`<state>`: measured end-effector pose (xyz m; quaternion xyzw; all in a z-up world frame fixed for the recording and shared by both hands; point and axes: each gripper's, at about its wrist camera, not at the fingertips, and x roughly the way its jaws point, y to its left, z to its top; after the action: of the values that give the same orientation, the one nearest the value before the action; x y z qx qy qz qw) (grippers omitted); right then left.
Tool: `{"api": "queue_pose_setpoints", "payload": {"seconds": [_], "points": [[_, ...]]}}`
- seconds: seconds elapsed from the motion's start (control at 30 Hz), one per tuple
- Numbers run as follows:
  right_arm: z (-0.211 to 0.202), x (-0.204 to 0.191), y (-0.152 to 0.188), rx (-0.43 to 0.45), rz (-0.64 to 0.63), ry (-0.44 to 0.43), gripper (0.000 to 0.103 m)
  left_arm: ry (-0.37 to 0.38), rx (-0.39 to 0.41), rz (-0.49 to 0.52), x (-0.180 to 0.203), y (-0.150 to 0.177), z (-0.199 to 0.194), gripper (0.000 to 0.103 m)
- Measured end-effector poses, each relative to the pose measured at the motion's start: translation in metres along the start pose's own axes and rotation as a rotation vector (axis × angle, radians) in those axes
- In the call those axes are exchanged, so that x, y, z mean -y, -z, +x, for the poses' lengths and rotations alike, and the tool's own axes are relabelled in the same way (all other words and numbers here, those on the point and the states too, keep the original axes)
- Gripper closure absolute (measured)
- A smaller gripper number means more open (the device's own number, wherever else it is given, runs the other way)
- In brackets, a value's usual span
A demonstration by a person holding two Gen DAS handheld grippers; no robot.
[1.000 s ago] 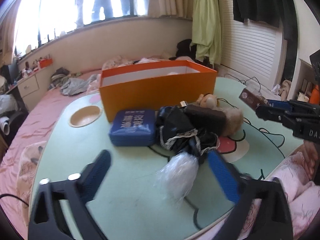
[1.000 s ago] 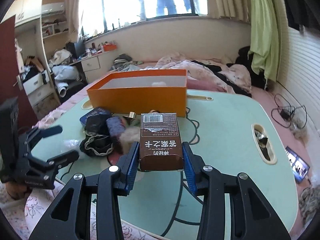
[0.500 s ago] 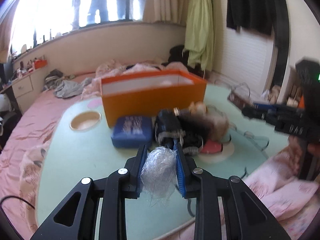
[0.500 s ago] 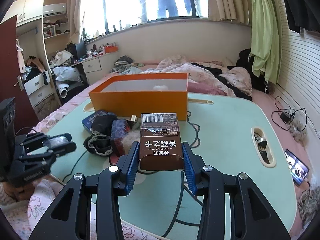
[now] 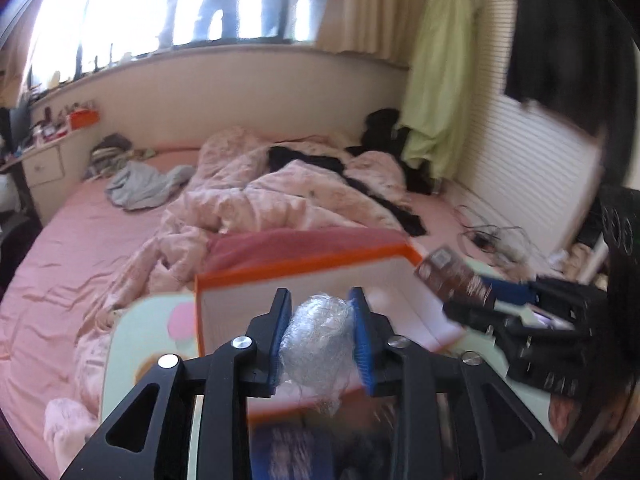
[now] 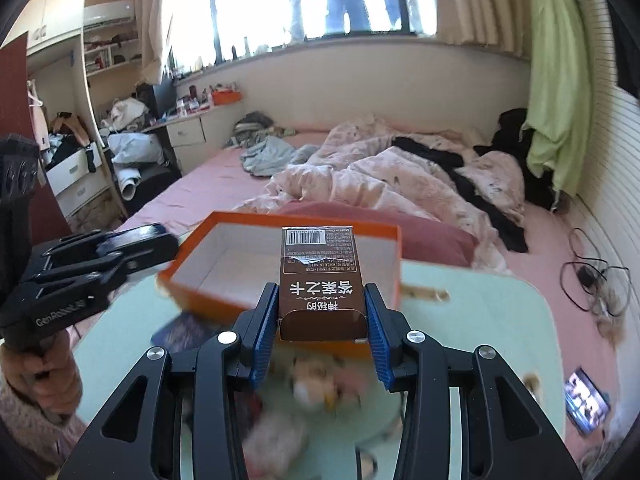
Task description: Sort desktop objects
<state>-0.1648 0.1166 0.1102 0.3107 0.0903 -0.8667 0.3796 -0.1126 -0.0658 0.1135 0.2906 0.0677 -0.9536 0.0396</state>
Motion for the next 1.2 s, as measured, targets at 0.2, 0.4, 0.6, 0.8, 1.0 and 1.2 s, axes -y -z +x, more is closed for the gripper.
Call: {"api": "queue_pose_setpoints", "payload": {"seconds": [0.2, 0.4, 0.6, 0.8, 1.0, 1.2], "points": [[0.046, 0.015, -0.017, -0.02, 0.104, 0.005, 0.042, -0.056, 0.007, -0.036, -0.012, 0.003, 0.017, 0.023], [0.013, 0.013, 0.003, 0.025, 0.113, 0.008, 0.039, -0.038, -0.003, -0.024, -0.017, 0.038, -0.01, 0.013], [-0.013, -0.002, 0.042, -0.098, 0.113, 0.001, 0.034, -0.032, -0.034, 0.01, -0.005, 0.08, -0.048, 0.001], [-0.028, -0.011, 0.093, -0.204, 0.1, 0.06, 0.034, -0.025, -0.144, 0.034, 0.008, 0.137, -0.062, 0.001], [-0.024, -0.014, 0.12, -0.284, 0.089, 0.124, 0.034, -0.12, -0.2, 0.065, 0.013, 0.177, -0.05, 0.0], [-0.015, -0.023, 0.126, -0.326, 0.033, 0.16, 0.007, -0.106, -0.115, 0.069, 0.014, 0.187, -0.054, 0.0]]}}
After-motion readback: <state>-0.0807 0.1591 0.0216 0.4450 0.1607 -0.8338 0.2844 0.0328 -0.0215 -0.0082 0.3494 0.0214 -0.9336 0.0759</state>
